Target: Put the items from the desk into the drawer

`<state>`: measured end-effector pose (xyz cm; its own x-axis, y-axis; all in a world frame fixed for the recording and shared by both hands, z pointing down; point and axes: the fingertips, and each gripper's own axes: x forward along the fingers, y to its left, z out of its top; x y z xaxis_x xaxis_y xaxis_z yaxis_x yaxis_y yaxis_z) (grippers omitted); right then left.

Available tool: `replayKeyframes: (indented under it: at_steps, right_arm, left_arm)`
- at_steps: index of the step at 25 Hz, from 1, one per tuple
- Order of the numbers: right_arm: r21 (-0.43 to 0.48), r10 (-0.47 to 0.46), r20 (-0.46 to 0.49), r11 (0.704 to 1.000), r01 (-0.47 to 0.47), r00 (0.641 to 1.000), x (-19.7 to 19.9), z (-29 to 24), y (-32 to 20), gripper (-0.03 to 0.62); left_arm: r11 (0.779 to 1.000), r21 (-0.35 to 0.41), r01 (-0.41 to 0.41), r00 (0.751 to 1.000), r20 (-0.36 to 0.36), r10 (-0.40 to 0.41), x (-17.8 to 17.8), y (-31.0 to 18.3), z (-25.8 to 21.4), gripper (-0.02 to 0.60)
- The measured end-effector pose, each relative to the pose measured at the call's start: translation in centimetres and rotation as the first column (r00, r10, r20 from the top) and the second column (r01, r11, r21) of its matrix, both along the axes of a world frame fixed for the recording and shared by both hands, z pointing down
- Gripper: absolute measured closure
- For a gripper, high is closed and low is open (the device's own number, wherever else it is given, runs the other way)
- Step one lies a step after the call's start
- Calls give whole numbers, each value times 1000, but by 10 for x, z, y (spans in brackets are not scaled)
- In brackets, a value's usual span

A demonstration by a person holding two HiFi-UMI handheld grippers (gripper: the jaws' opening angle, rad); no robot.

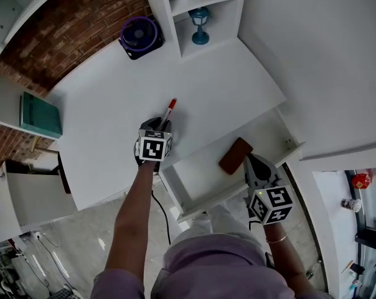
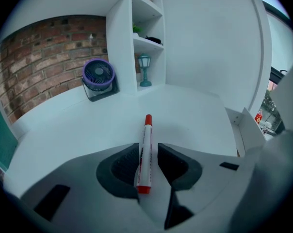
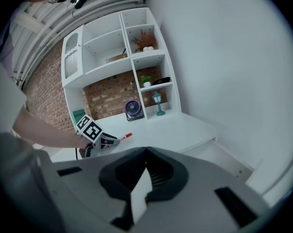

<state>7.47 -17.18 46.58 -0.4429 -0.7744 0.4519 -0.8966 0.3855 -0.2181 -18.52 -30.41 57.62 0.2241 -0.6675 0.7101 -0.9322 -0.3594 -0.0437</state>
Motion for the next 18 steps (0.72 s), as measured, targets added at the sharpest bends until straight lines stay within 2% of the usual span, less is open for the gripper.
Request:
replayKeyframes:
  at_steps: [5, 9, 18]
  right_arm:
    - [-5, 0, 0, 1000, 0, 1000, 2, 1, 1, 591]
    - [-10, -3, -2, 1000, 3, 1000, 3, 2, 2, 589]
    - [-13, 0, -6, 1000, 0, 1000, 8, 2, 6, 591]
  left_arm:
    - [1000, -14, -7, 1000, -23, 7, 3, 1, 0, 476]
    - [1000, -13, -21, 1000, -11, 21, 5, 1, 0, 504]
    - [1000, -8, -20, 999, -26, 20, 10, 6, -2, 514]
